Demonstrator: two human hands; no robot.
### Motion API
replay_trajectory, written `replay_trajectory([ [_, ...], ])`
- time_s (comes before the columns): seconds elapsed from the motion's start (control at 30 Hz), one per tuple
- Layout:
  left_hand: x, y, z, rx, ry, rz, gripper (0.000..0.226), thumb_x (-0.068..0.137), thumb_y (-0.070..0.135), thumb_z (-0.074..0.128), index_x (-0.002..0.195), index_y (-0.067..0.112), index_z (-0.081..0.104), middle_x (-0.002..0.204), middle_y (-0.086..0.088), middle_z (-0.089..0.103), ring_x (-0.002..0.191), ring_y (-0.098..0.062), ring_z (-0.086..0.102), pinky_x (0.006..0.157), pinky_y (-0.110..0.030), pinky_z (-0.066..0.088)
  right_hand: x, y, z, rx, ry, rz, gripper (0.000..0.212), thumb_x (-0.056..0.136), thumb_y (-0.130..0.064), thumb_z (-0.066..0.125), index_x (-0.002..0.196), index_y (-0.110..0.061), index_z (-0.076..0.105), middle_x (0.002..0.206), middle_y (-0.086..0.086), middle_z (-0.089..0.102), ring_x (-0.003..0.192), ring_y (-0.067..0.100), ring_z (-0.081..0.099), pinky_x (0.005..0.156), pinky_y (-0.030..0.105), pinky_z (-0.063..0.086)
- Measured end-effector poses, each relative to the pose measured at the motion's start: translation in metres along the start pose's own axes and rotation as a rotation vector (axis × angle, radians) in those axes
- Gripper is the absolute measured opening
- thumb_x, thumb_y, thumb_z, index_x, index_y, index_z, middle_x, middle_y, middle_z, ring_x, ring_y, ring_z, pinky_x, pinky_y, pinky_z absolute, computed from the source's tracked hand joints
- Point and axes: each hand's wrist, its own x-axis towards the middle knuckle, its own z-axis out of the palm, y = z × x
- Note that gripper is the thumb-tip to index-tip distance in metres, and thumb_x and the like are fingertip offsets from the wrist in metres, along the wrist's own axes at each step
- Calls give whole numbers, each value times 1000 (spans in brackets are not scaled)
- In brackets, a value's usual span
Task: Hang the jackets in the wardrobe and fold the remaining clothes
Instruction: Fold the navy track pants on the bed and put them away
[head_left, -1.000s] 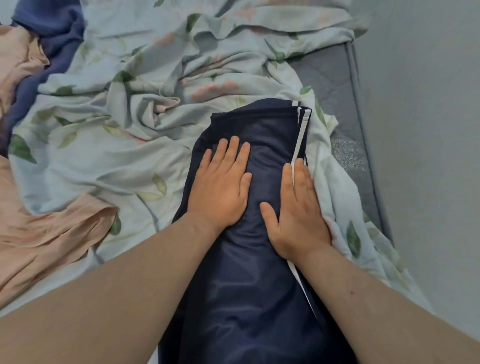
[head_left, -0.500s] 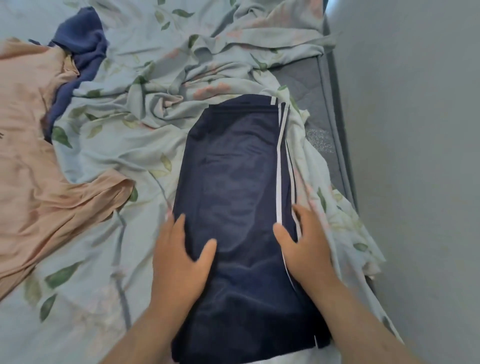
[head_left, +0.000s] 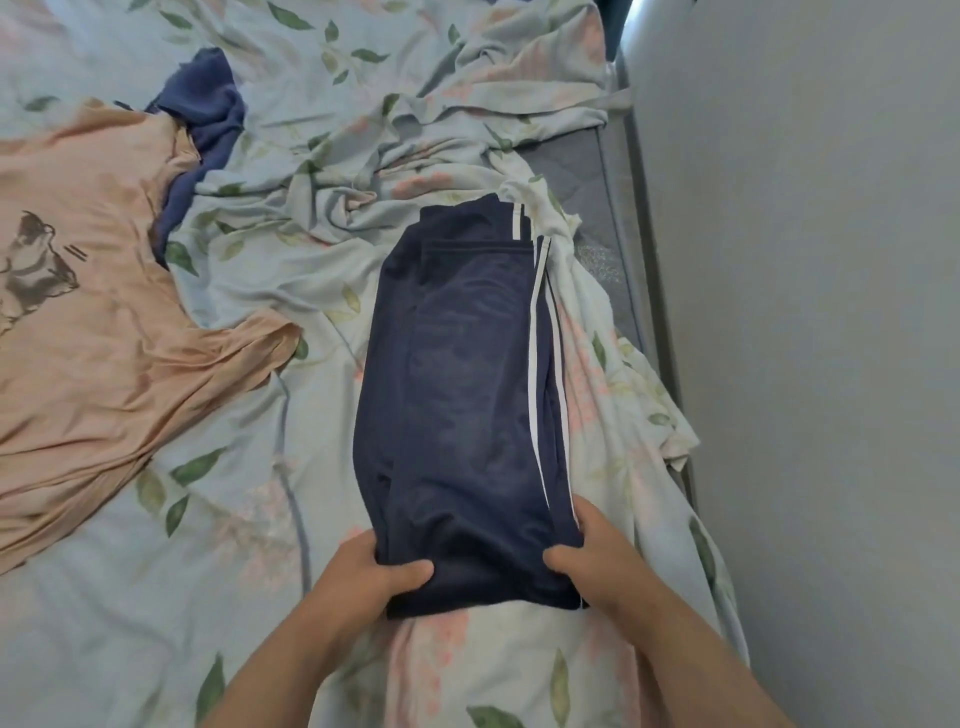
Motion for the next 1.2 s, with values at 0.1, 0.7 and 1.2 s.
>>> replay_trajectory([
  [0.1, -4, -2, 1, -187, -2, 17, 32, 84, 0, 71, 113, 15, 67, 105, -4, 76, 96, -23, 73, 84, -38, 55, -8, 11, 9, 102, 152, 58, 11, 94, -14, 61, 93, -17, 71, 92, 2, 76, 86, 21, 72, 68, 29, 57],
  [0.7, -180, -140, 5, -172, 122, -712, 22, 95, 35, 60, 100, 14, 59, 89, -6, 71, 77, -23, 64, 61, -29, 48, -200, 114, 79, 224, 51, 684, 29, 88, -47, 68, 99, -20, 67, 86, -5, 75, 76, 18, 69, 53, 26, 50],
  [1.2, -206, -60, 9, -491, 353, -385, 37, 94, 14, 58, 127, 29, 56, 103, 3, 70, 77, -21, 66, 53, -29, 53, -223, 61, 51, 673, 77, 562, 39, 86, -7, 62, 121, -26, 61, 98, 8, 72, 55, 21, 67, 47, 29, 50],
])
